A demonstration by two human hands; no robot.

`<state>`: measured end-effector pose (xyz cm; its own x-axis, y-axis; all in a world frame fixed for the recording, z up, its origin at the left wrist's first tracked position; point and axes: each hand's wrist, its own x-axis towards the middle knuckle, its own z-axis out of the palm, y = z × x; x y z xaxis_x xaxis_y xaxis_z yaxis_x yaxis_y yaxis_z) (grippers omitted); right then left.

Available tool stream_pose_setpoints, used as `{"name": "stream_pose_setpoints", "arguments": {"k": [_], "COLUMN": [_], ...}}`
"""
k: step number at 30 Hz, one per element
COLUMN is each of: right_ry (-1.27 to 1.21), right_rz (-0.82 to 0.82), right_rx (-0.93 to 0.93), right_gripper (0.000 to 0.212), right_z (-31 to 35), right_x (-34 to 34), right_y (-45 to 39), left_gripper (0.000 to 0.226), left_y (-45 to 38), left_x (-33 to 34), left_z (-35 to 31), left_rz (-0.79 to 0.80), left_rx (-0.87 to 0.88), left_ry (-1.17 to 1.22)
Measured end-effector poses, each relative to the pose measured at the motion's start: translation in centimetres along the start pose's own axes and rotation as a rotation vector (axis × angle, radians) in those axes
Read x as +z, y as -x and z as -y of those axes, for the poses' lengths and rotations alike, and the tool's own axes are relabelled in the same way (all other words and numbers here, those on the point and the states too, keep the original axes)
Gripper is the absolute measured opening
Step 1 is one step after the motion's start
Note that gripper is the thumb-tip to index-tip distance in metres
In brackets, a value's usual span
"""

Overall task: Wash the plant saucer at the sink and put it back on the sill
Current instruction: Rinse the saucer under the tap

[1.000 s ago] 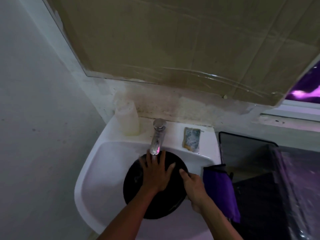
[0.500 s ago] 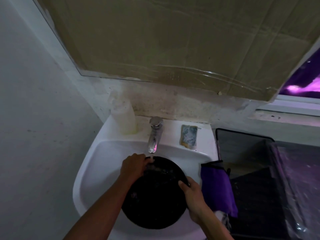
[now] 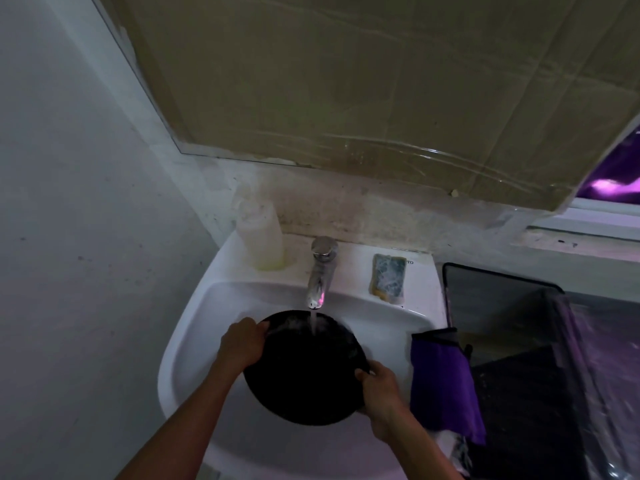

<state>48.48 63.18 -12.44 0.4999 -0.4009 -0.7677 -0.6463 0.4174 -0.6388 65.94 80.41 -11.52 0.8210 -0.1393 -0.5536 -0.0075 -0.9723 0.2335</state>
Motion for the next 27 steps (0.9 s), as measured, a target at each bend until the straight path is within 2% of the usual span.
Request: {"name": "stream_pose_setpoints", "arguments": {"k": [3,8,13,22,27], "right_ry": [0.008,-0.011,0.167,0.423,0.282], "right_rz": [-0.010,-0.028,-0.045,-0.012,0.015], "right_rx": [-0.047,-0.148,-0.300,-0.455,-0.429], "right_gripper": [0.032,0.032,0.025,0.032,0.034], "right_z": [-0.1,1.3,3.4,4.2,5.6], "right_x": [0.8,2.3,4.2,8.3,9.7], "right_y": [-0.7,-3.5,-5.8,-6.3,-6.8], "left_gripper": [0.046,0.042,0.038,0.027,0.013], "left_y": [1.1,4.1,7.0,11.2,11.9], "left_x": [-0.5,-0.4,-0.3,-1.0,0.4], "left_z": [0.3,1.5,2.5,3.7,5.0], "left_rz": [-0.057,-0.183,-0.296,-0.386,-0.309], "left_rx": [-0.011,-0.012,-0.022,-0.032,-0.137], "left_ry": [0.038,0.317,0.505,0.640,0.975]}}
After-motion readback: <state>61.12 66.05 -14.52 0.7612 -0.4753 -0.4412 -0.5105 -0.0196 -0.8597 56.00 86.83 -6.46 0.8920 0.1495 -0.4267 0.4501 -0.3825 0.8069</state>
